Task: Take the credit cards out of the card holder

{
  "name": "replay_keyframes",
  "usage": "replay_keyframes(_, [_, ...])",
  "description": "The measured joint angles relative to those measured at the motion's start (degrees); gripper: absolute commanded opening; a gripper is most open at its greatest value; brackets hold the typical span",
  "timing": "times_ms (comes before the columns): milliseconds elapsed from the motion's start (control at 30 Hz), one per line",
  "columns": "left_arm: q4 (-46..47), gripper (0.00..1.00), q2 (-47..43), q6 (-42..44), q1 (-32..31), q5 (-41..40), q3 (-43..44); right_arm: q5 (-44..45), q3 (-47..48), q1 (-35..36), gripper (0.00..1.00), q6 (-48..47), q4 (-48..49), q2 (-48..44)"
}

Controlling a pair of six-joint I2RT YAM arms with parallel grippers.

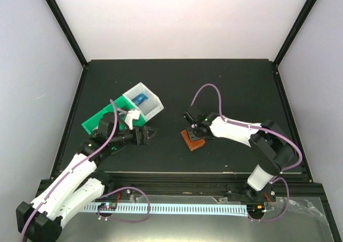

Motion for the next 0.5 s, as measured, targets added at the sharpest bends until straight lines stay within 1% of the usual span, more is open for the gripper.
replay_keyframes(167, [1.3, 0.91, -0.2, -1.0, -0.6, -0.5, -0.3, -0.1, -0.7, 0.0, 0.26, -1.1, 0.5, 0.0])
replay_keyframes(333, [1.9, 0.91, -0.9, -1.9, -1.0, -0.7, -1.1, 0.1, -0.8, 0.0, 0.31, -1.5, 1.4, 1.2])
replay_keyframes(500, [1.9, 0.91, -2.1, -2.0, -1.3, -1.7, -1.8, 1.4, -0.9, 0.1, 0.31, -1.5, 1.9, 1.7])
